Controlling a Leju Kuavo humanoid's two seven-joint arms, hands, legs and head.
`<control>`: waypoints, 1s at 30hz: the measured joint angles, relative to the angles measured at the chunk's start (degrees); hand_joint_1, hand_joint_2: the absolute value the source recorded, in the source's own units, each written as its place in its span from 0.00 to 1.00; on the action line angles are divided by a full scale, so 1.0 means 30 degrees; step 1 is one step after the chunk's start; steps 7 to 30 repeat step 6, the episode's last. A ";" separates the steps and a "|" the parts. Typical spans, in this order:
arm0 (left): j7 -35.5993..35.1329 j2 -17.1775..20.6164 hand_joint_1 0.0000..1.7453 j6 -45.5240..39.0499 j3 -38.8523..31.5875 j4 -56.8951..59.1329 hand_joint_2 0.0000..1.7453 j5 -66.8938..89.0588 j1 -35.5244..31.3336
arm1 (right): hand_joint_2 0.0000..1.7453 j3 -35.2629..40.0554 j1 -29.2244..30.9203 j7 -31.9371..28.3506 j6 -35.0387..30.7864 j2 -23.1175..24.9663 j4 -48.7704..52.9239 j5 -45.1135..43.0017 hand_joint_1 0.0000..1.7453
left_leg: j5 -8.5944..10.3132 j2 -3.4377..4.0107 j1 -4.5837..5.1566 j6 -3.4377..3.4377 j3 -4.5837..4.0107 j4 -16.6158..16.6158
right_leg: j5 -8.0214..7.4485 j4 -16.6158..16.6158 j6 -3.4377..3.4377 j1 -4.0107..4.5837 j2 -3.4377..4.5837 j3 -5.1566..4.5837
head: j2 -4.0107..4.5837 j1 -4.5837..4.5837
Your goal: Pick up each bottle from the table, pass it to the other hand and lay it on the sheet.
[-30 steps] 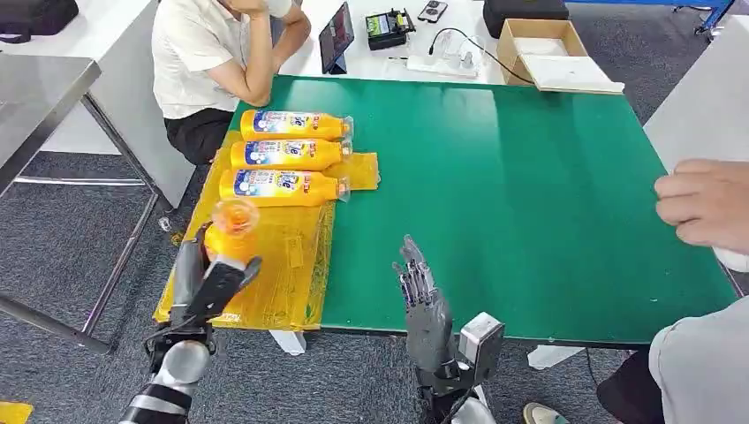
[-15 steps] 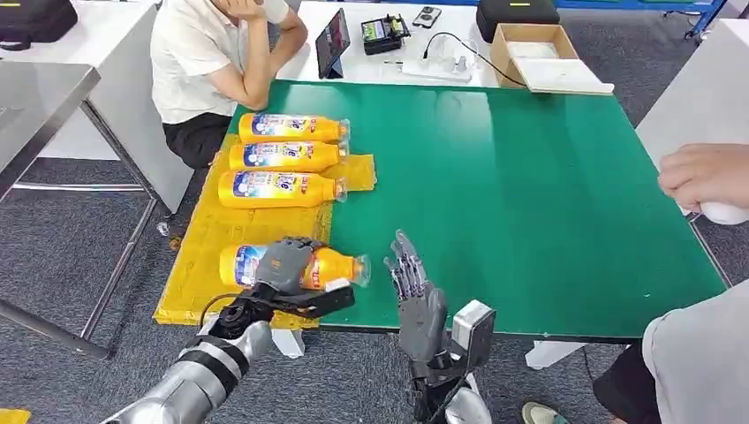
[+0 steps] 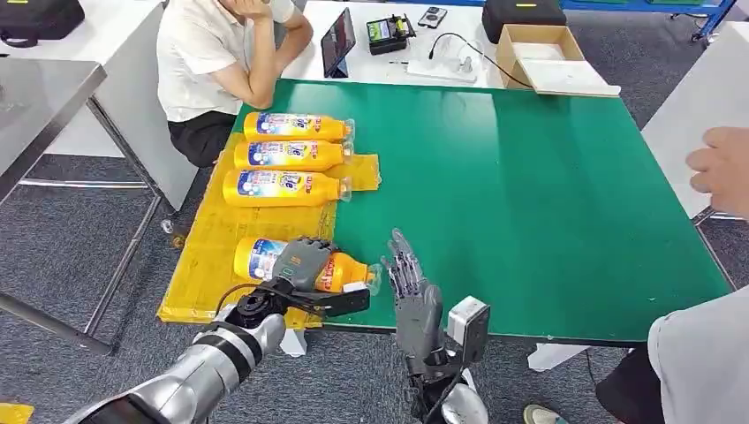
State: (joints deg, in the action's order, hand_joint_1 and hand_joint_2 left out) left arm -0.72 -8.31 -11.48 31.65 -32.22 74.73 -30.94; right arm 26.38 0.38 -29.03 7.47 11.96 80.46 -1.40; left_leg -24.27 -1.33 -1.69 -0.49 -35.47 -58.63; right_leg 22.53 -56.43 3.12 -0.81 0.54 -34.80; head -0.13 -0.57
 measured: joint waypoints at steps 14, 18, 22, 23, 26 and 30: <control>-0.0521 -0.0160 0.00 -0.0370 0.0084 0.0853 1.00 -0.1028 -0.0453 | 0.00 0.0000 0.0133 -0.0094 -0.0138 0.0094 -0.0204 0.0007 0.00 | 0.0018 -0.0046 -0.0001 0.0023 0.0026 0.0002 | 0.0015 0.0000 -0.0025 0.0003 -0.0048 0.0040 | 0.0000 0.0001; -0.0521 -0.0160 0.00 -0.0370 0.0084 0.0853 1.00 -0.1028 -0.0453 | 0.00 0.0000 0.0133 -0.0094 -0.0138 0.0094 -0.0204 0.0007 0.00 | 0.0018 -0.0046 -0.0001 0.0023 0.0026 0.0002 | 0.0015 0.0000 -0.0025 0.0003 -0.0048 0.0040 | 0.0000 0.0001; -0.0521 -0.0160 0.00 -0.0370 0.0084 0.0853 1.00 -0.1028 -0.0453 | 0.00 0.0000 0.0133 -0.0094 -0.0138 0.0094 -0.0204 0.0007 0.00 | 0.0018 -0.0046 -0.0001 0.0023 0.0026 0.0002 | 0.0015 0.0000 -0.0025 0.0003 -0.0048 0.0040 | 0.0000 0.0001; -0.0521 -0.0160 0.00 -0.0370 0.0084 0.0853 1.00 -0.1028 -0.0453 | 0.00 0.0000 0.0133 -0.0094 -0.0138 0.0094 -0.0204 0.0007 0.00 | 0.0018 -0.0046 -0.0001 0.0023 0.0026 0.0002 | 0.0015 0.0000 -0.0025 0.0003 -0.0048 0.0040 | 0.0000 0.0001; -0.0521 -0.0160 0.00 -0.0370 0.0084 0.0853 1.00 -0.1028 -0.0453 | 0.00 0.0000 0.0133 -0.0094 -0.0138 0.0094 -0.0204 0.0007 0.00 | 0.0018 -0.0046 -0.0001 0.0023 0.0026 0.0002 | 0.0015 0.0000 -0.0025 0.0003 -0.0048 0.0040 | 0.0000 0.0001; -0.0521 -0.0160 0.00 -0.0370 0.0084 0.0853 1.00 -0.1028 -0.0453 | 0.00 0.0000 0.0133 -0.0094 -0.0138 0.0094 -0.0204 0.0007 0.00 | 0.0018 -0.0046 -0.0001 0.0023 0.0026 0.0002 | 0.0015 0.0000 -0.0025 0.0003 -0.0048 0.0040 | 0.0000 0.0001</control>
